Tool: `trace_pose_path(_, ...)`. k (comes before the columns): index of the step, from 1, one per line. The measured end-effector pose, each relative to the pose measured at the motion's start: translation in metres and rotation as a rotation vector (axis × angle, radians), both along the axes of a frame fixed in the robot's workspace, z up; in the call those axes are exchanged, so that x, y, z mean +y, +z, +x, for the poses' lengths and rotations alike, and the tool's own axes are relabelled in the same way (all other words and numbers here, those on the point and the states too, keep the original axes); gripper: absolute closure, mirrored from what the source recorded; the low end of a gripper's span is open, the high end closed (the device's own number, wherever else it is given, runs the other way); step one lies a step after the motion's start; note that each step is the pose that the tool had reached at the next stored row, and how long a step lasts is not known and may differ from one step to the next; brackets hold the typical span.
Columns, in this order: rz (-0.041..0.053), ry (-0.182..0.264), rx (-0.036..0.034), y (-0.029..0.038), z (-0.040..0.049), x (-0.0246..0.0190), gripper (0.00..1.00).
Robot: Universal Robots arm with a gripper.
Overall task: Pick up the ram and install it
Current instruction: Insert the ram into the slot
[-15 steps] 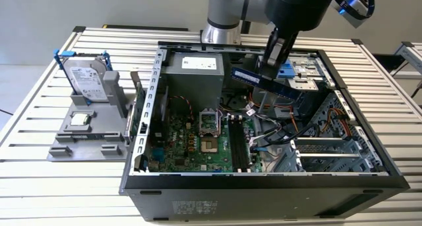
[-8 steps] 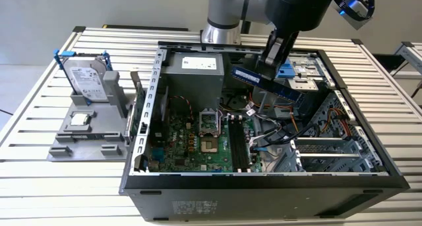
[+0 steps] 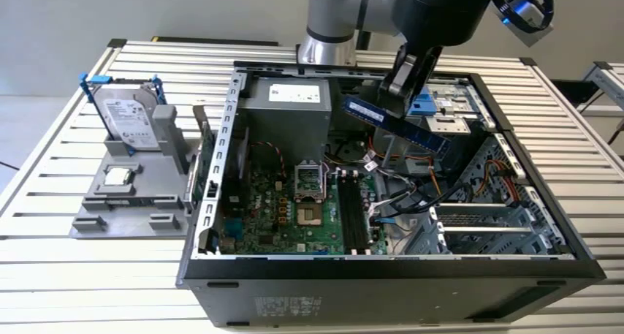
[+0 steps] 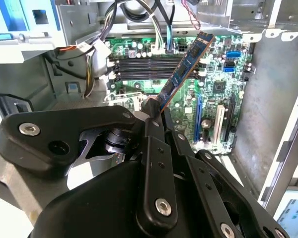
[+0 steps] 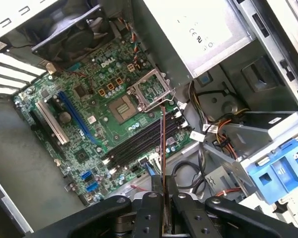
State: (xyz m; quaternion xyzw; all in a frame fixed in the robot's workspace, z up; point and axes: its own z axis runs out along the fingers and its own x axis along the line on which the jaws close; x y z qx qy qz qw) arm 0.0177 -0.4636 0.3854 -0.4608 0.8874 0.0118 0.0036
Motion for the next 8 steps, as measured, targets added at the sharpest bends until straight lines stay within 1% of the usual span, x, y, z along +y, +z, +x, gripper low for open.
trace_pose_path(8,0.0000,-0.053,0.0000,0.0000,0.0000,0.0000,1.00)
